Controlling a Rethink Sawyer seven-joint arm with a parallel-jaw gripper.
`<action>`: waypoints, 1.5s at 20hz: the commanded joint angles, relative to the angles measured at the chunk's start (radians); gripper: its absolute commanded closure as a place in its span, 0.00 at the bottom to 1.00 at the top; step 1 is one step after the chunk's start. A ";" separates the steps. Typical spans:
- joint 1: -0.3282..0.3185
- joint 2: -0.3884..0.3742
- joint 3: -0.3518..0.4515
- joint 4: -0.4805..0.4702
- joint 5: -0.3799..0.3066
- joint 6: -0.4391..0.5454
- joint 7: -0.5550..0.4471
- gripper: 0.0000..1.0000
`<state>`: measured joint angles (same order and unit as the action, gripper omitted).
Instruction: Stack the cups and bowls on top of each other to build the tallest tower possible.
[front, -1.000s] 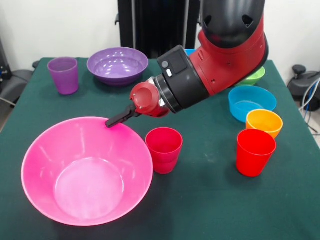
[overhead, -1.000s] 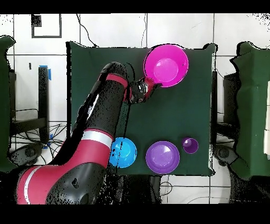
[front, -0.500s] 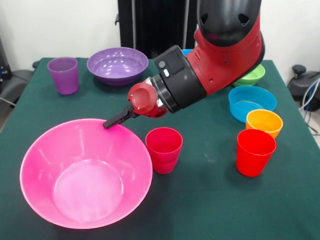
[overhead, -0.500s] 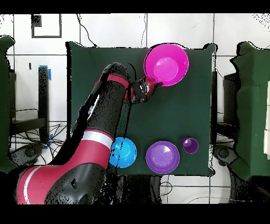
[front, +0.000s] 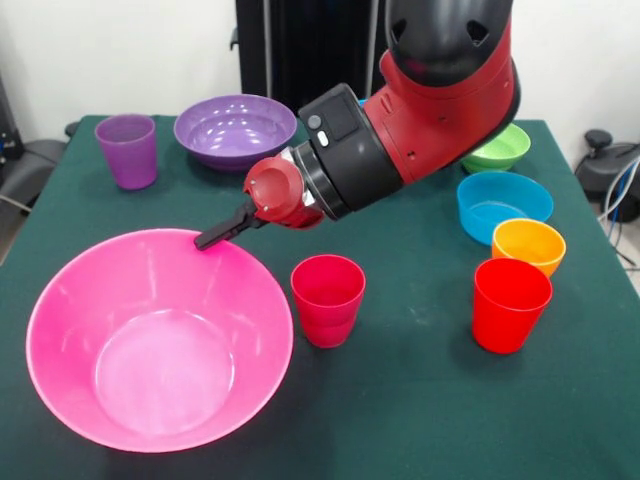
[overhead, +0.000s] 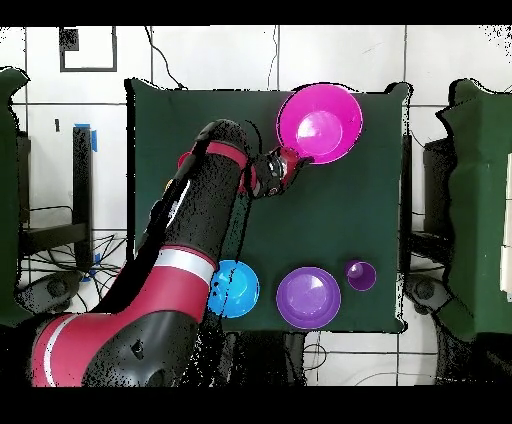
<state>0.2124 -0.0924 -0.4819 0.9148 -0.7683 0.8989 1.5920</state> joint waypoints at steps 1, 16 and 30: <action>0.019 -0.016 0.047 0.068 -0.003 -0.097 0.170 1.00; 0.038 0.006 0.010 0.107 0.002 -0.135 0.232 1.00; 0.047 0.019 -0.005 0.085 0.003 -0.151 0.214 1.00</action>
<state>0.2527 -0.0826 -0.5439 0.9823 -0.7677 0.8311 1.6115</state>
